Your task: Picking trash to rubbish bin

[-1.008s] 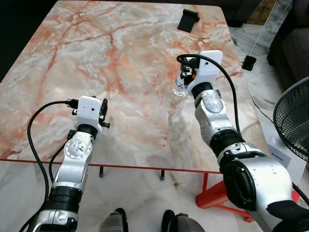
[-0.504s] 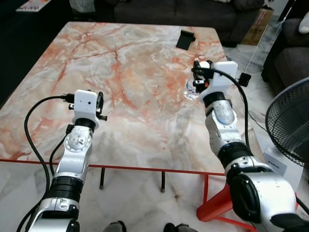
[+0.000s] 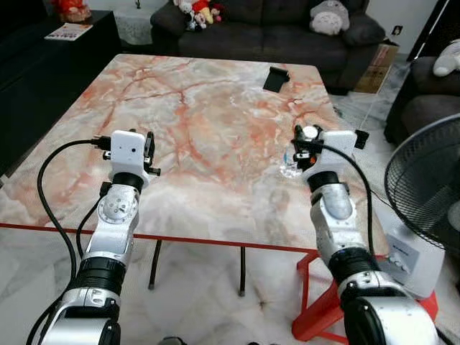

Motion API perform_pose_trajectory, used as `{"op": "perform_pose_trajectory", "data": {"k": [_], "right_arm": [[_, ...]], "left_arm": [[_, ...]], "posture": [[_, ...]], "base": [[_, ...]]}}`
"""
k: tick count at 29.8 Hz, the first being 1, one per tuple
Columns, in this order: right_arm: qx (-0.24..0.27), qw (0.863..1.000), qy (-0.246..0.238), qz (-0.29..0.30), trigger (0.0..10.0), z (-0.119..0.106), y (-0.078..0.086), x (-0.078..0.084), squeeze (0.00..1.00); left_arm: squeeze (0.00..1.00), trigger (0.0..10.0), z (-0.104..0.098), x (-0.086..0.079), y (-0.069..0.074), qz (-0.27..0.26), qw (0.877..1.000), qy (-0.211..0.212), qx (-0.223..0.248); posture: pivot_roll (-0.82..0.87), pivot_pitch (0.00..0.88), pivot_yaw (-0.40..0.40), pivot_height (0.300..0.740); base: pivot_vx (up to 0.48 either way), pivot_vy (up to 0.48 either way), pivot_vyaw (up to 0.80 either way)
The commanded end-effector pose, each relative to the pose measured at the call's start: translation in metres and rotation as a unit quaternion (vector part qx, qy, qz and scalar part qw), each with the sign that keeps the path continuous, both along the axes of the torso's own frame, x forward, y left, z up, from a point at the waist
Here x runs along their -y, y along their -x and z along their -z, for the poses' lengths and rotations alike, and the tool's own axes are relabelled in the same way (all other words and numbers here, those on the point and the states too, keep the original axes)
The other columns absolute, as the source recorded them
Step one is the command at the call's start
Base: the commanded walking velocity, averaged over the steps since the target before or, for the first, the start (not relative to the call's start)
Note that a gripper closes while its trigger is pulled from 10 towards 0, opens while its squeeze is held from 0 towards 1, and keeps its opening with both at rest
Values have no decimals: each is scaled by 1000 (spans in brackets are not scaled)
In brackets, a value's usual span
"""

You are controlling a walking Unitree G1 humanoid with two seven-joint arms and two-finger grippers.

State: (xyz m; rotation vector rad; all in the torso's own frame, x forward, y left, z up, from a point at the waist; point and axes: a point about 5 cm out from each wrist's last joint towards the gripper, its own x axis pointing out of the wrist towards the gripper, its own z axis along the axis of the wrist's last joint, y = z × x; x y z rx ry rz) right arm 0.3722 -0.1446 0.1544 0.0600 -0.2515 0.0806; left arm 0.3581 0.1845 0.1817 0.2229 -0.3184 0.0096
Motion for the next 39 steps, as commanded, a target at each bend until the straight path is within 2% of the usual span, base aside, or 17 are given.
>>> {"op": "perform_pose_trajectory", "data": {"k": [1, 24, 39], "right_arm": [[17, 1000, -4, 8, 10000, -10, 0, 2, 0], [14, 1000, -12, 24, 10000, -12, 0, 4, 0], [7, 1000, -14, 26, 10000, -9, 1, 3, 0]], "left_arm": [[0, 10000, 3, 2, -1, 5, 1000, 2, -4], [0, 10000, 6, 8, -1, 18, 1000, 6, -1], [0, 10000, 6, 2, -1, 16, 1000, 1, 1]], "posture": [[26, 30, -31, 740], [26, 0, -29, 740], [37, 0, -28, 740]], "base": [[0, 0, 0], [0, 0, 0], [0, 0, 0]]}}
